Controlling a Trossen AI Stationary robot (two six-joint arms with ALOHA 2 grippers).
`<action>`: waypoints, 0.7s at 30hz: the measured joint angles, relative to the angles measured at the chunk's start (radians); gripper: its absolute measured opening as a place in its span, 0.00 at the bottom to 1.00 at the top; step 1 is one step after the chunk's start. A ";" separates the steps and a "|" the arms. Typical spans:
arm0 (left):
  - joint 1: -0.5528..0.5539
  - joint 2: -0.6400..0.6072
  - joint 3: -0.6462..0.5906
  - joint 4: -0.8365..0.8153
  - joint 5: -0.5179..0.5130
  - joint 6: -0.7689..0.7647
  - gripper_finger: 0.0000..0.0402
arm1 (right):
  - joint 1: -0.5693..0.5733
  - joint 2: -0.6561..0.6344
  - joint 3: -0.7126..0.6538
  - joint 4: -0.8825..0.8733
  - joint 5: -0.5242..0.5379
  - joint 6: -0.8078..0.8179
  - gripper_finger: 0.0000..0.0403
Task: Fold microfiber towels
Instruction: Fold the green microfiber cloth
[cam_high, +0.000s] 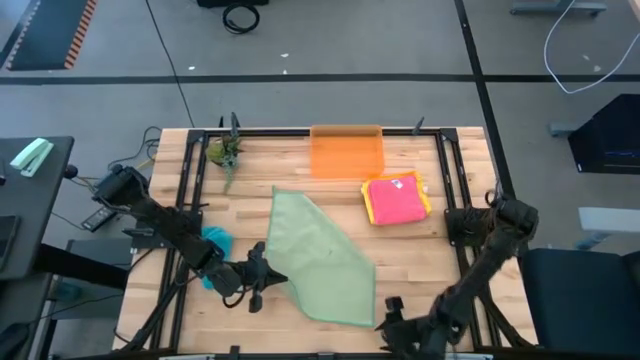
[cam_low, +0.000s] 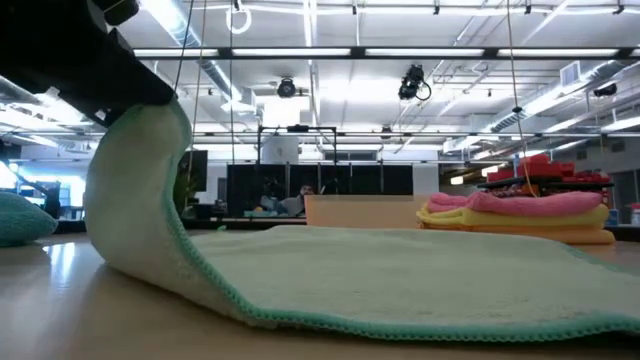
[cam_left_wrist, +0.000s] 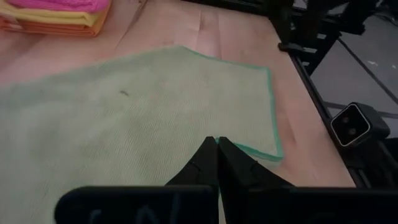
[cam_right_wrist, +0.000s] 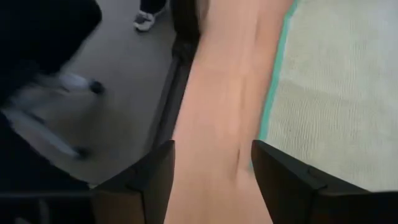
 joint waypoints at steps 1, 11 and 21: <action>0.000 0.000 0.000 -0.001 0.000 0.000 0.02 | -0.002 0.014 0.000 -0.012 0.011 0.000 0.53; 0.004 0.000 0.000 -0.003 0.000 0.019 0.02 | -0.036 0.103 0.000 -0.013 0.035 0.035 0.53; 0.007 0.000 0.000 -0.003 0.000 0.018 0.02 | -0.039 0.123 0.003 -0.013 0.093 0.065 0.42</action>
